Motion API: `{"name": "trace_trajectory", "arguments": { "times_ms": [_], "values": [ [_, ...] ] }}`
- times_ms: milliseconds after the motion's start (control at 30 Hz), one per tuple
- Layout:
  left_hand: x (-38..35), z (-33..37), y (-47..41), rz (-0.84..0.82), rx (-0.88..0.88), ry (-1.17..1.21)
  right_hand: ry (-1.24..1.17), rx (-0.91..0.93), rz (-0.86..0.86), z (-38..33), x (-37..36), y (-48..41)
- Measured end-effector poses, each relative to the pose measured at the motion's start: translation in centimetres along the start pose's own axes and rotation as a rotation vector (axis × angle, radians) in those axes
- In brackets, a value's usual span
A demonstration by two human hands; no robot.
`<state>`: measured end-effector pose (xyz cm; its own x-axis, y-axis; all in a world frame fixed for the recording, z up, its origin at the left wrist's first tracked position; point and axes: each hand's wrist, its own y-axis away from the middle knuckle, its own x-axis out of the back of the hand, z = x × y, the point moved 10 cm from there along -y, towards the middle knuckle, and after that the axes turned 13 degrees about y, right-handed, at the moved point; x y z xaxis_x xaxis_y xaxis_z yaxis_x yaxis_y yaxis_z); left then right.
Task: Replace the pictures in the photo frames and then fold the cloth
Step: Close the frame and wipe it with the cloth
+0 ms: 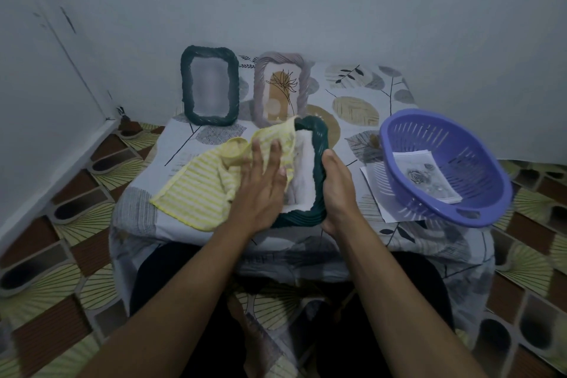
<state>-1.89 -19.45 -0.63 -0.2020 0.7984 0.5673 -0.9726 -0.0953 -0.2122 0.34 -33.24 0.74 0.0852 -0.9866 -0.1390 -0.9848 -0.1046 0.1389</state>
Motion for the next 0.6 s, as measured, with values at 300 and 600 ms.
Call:
{"name": "trace_trajectory", "arguments": {
  "times_ms": [300,600],
  "values": [
    [2.5,-0.9,-0.2,0.183,0.353,0.417,-0.064,0.019,0.004,0.3,-0.7,0.6],
    [0.2,-1.4,2.7,0.112,0.390,0.524,-0.161,0.020,0.160,0.1,1.7,-0.3]
  ]
}}
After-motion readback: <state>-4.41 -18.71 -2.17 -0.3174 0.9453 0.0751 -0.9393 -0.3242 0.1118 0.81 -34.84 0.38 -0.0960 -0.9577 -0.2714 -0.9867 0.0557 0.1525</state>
